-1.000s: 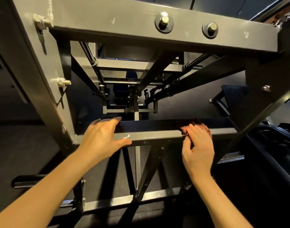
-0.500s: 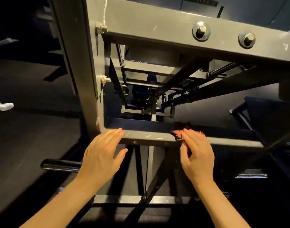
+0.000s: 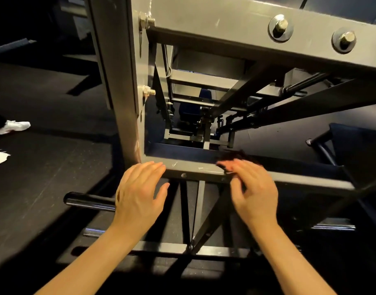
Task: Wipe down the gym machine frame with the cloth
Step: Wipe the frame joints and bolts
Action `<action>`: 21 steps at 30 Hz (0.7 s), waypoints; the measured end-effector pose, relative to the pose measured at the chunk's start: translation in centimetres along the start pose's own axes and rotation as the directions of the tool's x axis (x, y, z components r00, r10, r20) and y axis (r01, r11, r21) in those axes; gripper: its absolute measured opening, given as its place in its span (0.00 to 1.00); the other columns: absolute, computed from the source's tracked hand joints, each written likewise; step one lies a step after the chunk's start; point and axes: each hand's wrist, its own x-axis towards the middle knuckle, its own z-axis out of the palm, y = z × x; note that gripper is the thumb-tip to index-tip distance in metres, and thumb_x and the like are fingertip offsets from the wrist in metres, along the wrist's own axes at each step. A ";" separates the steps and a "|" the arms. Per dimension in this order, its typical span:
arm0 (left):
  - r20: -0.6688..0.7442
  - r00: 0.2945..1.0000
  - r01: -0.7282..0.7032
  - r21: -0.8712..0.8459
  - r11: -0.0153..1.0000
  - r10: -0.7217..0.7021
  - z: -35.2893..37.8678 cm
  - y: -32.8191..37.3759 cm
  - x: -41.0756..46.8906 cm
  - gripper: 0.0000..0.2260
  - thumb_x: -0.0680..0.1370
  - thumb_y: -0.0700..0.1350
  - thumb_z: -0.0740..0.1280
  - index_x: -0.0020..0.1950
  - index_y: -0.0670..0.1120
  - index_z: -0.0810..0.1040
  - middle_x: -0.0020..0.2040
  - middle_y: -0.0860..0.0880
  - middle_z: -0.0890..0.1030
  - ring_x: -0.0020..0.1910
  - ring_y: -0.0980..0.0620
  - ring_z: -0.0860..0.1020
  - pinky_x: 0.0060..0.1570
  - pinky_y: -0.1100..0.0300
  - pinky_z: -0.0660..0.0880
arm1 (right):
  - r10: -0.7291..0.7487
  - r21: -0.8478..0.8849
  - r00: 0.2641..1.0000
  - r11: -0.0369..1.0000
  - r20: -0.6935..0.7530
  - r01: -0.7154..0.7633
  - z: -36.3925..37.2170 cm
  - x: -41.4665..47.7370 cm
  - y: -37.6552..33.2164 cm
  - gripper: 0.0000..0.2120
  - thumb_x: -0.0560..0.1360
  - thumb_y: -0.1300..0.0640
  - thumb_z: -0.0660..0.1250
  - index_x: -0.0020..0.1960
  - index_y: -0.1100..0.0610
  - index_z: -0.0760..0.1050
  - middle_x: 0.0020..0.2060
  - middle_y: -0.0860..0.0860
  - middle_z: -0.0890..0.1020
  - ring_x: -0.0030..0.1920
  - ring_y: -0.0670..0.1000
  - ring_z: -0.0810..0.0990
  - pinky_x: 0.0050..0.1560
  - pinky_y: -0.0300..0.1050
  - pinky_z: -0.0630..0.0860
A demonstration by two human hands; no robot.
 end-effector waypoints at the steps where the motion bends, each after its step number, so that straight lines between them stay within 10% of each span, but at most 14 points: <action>1: -0.002 1.000 0.003 -0.007 1.000 -0.003 0.1 -0.1 -0.1 0.22 0.73 0.42 0.78 0.66 0.42 0.81 0.63 0.47 0.83 0.65 0.48 0.79 0.69 0.50 0.71 | 0.059 -0.018 0.997 0.998 -0.057 -0.060 -0.5 -0.1 0.9 0.18 0.79 0.58 0.64 0.67 0.47 0.76 0.64 0.45 0.80 0.68 0.49 0.78 0.74 0.58 0.70; 5: -0.038 0.999 0.030 -0.042 0.999 -0.032 0.4 -0.5 -0.3 0.21 0.73 0.40 0.78 0.66 0.43 0.82 0.63 0.47 0.83 0.66 0.50 0.79 0.69 0.54 0.70 | 0.104 0.016 0.987 0.995 -0.123 -0.102 2.5 0.1 -2.7 0.15 0.78 0.57 0.63 0.62 0.52 0.82 0.59 0.48 0.84 0.66 0.47 0.78 0.76 0.53 0.65; 11: -0.097 0.995 0.009 -0.015 1.000 -0.010 1.0 -0.8 -0.3 0.16 0.76 0.42 0.74 0.64 0.43 0.83 0.62 0.47 0.84 0.65 0.50 0.80 0.68 0.50 0.73 | -0.214 0.121 0.975 0.971 0.067 0.205 5.9 0.9 -6.7 0.15 0.79 0.56 0.65 0.64 0.55 0.81 0.64 0.51 0.82 0.68 0.49 0.78 0.72 0.54 0.73; 21: -0.097 0.995 0.034 -0.054 0.998 -0.039 1.2 -0.9 -0.6 0.19 0.74 0.41 0.78 0.64 0.44 0.83 0.62 0.49 0.83 0.66 0.53 0.78 0.68 0.54 0.71 | 0.031 0.140 0.997 0.990 -0.075 -0.020 4.7 0.3 -5.7 0.15 0.78 0.57 0.64 0.62 0.54 0.83 0.61 0.49 0.84 0.67 0.48 0.79 0.75 0.50 0.67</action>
